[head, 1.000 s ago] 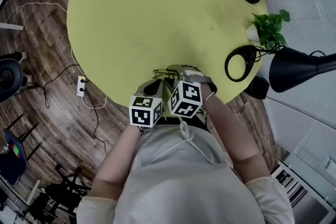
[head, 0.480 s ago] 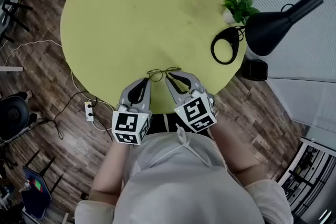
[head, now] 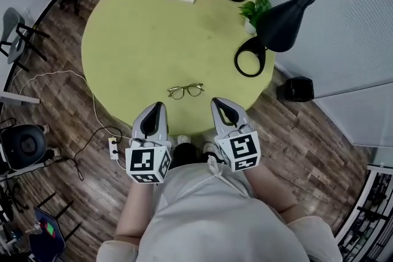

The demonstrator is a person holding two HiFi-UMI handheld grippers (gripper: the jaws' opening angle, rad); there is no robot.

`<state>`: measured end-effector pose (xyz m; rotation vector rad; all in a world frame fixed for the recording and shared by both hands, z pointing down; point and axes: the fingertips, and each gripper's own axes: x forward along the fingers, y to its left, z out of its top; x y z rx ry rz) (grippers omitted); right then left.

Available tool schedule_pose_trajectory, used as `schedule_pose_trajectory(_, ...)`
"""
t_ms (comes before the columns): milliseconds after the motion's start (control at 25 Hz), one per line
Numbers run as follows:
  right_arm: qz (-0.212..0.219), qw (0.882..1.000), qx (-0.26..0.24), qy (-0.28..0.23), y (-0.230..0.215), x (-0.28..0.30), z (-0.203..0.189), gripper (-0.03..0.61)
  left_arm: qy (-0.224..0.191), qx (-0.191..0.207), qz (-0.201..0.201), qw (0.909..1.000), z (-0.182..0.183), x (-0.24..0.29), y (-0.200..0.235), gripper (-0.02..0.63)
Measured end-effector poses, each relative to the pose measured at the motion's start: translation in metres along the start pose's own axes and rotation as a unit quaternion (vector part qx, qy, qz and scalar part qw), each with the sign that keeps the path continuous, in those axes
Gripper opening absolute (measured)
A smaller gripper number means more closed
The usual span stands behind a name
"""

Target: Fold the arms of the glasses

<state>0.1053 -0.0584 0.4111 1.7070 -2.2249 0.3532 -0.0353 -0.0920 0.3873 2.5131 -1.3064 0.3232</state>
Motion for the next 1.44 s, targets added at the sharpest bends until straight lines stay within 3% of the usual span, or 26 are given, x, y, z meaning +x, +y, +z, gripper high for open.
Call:
schedule_pose_trajectory(240, -0.006, 0.999, -0.003, -0.037, -0.013, -0.038, 0.019, -0.002, -0.022, 0.008, 0.019, 0.9995, 0.014, -0.029, -0.024, 0.006)
schedule_pose_trajectory(600, 0.006, 0.999, -0.007, -0.052, -0.011, -0.056, 0.027, -0.003, -0.031, 0.013, 0.034, 0.9988, 0.021, -0.045, -0.038, 0.006)
schedule_pose_trajectory(1440, 0.008, 0.999, -0.022, -0.031, -0.017, -0.05, 0.017, -0.002, -0.01, 0.008, 0.034, 0.9993, 0.012, -0.034, -0.044, 0.006)
